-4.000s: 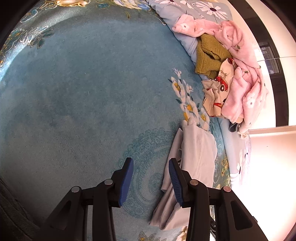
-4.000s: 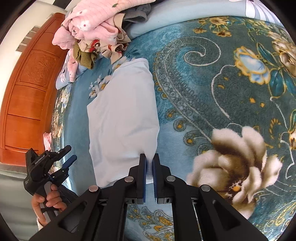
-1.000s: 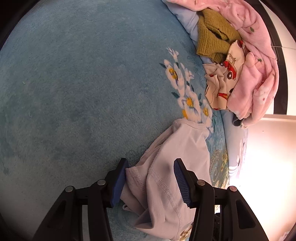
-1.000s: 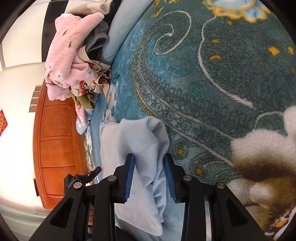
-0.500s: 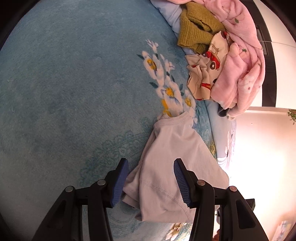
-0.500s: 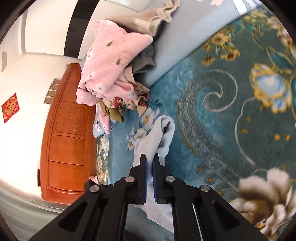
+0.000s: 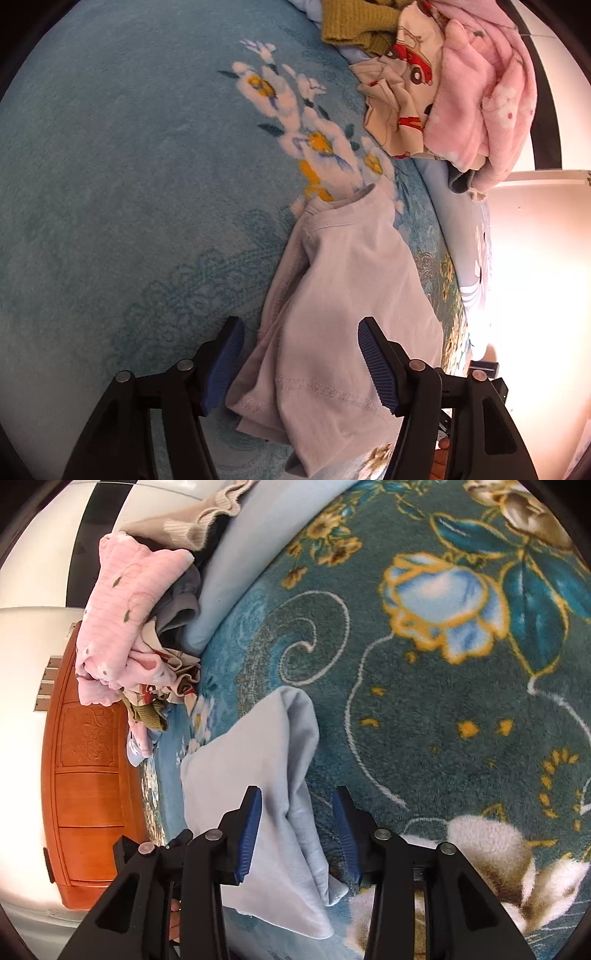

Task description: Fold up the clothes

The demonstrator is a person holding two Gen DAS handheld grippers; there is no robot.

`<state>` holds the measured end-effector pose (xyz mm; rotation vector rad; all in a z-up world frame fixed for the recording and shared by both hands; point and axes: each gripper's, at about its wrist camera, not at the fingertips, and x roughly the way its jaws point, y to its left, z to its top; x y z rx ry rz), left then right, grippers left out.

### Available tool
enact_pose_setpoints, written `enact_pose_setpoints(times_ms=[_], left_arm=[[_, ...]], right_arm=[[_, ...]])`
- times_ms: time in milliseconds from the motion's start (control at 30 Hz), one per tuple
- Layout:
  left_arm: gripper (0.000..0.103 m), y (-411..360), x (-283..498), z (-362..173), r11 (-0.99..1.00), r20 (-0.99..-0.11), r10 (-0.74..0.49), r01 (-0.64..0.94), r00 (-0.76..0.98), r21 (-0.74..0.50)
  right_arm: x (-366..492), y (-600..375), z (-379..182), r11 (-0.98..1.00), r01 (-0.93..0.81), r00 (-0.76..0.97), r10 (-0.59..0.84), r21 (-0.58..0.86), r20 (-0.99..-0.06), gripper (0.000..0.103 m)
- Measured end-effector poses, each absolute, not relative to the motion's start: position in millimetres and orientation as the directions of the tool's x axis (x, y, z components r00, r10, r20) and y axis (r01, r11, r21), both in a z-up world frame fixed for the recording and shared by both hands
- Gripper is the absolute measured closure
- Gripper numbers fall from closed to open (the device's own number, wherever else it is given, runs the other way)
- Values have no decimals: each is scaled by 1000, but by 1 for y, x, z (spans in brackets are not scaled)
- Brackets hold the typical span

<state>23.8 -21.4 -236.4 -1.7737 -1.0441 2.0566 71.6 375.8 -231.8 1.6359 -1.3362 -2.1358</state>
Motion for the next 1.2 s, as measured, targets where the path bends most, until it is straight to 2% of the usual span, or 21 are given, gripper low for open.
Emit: enact_pose_setpoints(times_ms=[167, 200, 233, 300, 333, 400, 467, 533, 867, 967, 1100, 1200], left_arm=[[35, -11, 23, -234, -718, -754, 603, 234, -260, -655], [39, -11, 23, -235, -713, -751, 604, 239, -267, -659], [44, -11, 25, -236, -707, -748, 605, 248, -274, -663], [74, -10, 28, -239, -697, -744, 606, 264, -281, -667], [79, -10, 31, -242, -694, -744, 606, 270, -283, -668], [84, -10, 39, -241, -688, -736, 603, 267, -308, -675], [86, -10, 45, -235, -686, -728, 601, 254, -330, -682], [87, -11, 50, -228, -688, -721, 601, 236, -345, -686], [87, -17, 70, -192, -705, -695, 594, 155, -406, -692], [90, -33, 77, -179, -657, -645, 608, 161, -463, -736], [90, -59, 85, -159, -548, -540, 635, 170, -553, -819], [90, -81, 87, -141, -534, -498, 617, 140, -610, -834]], right_arm=[[70, 363, -247, -555, -391, -403, -614, 734, -679, 61], [69, 361, -248, -546, -387, -408, -622, 744, -668, 61], [67, 357, -249, -542, -381, -403, -631, 749, -662, 61], [64, 349, -249, -545, -368, -391, -644, 753, -657, 64], [63, 346, -249, -553, -362, -383, -646, 751, -660, 71], [61, 342, -249, -566, -358, -372, -643, 743, -669, 76], [61, 340, -248, -576, -355, -367, -639, 737, -676, 87], [61, 340, -242, -586, -337, -369, -638, 737, -676, 90], [53, 306, -165, -761, -63, -387, -578, 646, -718, 92], [48, 295, -146, -776, -24, -400, -571, 631, -717, 92], [39, 270, -118, -792, 42, -411, -569, 609, -712, 92], [28, 235, -99, -804, 113, -388, -576, 583, -720, 92]])
